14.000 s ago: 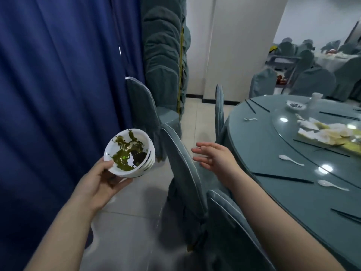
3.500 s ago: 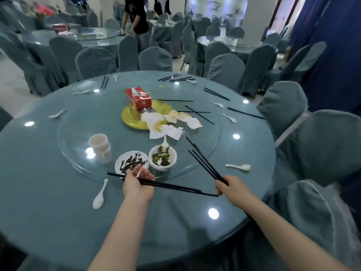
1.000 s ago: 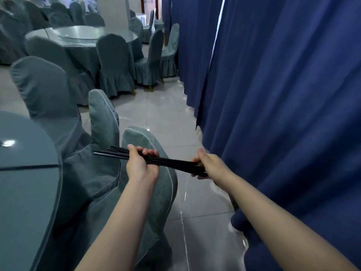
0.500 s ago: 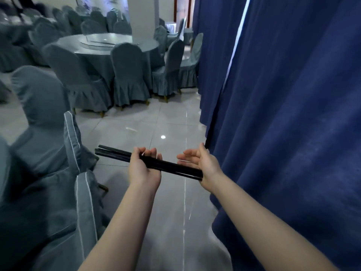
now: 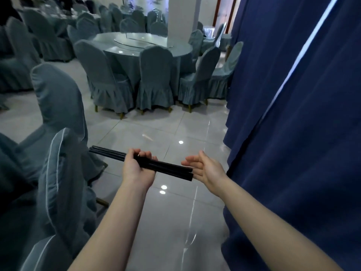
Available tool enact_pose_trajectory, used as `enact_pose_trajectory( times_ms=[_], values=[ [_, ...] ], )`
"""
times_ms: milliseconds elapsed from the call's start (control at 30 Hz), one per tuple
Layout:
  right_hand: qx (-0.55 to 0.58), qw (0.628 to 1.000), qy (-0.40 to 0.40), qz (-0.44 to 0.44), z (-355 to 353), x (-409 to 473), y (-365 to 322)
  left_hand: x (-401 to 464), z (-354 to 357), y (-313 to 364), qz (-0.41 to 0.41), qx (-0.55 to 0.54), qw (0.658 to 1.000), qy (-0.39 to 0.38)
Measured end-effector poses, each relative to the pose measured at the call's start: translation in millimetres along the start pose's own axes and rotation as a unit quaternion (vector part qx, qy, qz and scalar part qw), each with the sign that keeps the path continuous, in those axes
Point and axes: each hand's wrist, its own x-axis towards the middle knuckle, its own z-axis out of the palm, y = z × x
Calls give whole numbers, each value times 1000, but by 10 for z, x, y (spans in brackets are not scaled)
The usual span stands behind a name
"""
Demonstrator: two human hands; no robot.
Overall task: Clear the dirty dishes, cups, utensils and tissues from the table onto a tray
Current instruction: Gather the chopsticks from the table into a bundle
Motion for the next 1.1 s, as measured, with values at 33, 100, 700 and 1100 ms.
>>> enact_pose_trajectory(
  times_ms=[33, 100, 700, 1100],
  values=[
    [-11, 1000, -10, 0, -40, 188, -101, 139, 102, 61, 8, -8, 1000, 1],
    [-20, 999, -31, 1, -64, 550, -301, 385, 250, 214, 33, -17, 999, 12],
    [-188, 908, -373, 14, 2215, 3845, -1517, 1945, 450, 2141, 330, -190, 923, 64],
    [-268, 795, -544, -3, 4696, 4240, -1189, 1754, -489, 3407, 519, -300, 791, 125]
  ],
)
